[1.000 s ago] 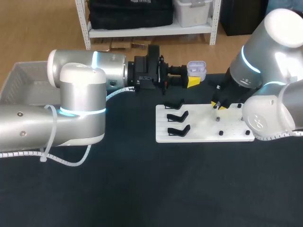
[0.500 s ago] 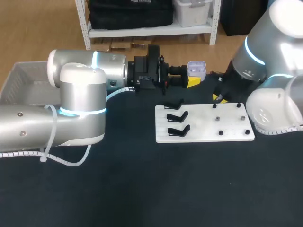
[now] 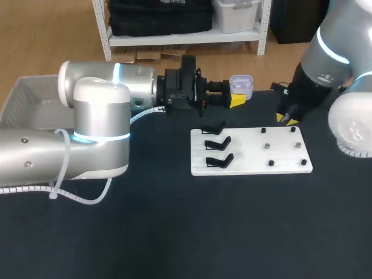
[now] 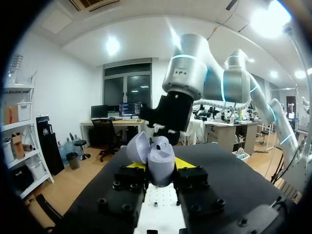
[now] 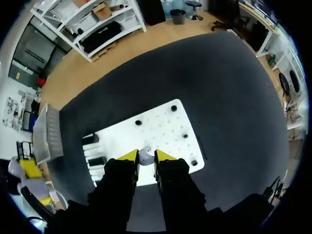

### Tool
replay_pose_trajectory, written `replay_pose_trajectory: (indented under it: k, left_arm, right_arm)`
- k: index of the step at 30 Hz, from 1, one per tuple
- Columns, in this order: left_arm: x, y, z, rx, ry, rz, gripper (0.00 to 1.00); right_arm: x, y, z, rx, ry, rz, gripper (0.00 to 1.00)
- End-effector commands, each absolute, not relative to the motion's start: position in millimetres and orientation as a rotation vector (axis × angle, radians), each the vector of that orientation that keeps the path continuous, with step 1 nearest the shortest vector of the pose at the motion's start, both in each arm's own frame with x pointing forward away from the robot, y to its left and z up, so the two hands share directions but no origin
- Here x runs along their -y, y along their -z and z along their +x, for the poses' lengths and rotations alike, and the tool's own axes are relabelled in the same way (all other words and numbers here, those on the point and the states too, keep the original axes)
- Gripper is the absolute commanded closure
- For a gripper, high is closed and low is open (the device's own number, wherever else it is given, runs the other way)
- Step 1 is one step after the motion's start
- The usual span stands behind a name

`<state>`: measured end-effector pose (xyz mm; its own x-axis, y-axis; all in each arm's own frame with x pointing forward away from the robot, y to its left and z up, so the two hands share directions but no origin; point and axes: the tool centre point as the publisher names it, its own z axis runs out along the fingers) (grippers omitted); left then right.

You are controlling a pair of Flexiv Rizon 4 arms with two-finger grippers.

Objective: Pick up each earbud case from the left stands, insert the matching earbuds, close the lid, and place the case in the box.

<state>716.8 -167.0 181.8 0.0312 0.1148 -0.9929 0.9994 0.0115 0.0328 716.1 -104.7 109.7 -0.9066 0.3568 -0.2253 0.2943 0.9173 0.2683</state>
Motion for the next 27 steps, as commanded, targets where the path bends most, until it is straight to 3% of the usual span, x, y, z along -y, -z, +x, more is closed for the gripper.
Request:
replay_pose_trajectory:
  k: [1,27]
  left_arm:
    - [167,-180,715,-1.268,1.115,1.291,1.0]
    - [167,-180,715,-1.268,1.115,1.291,1.0]
  right_arm:
    - [108,-150,699,-2.896,-0.326,0.388,1.0]
    - [29,-269,686,-2.994,-0.121,-0.48,1.0]
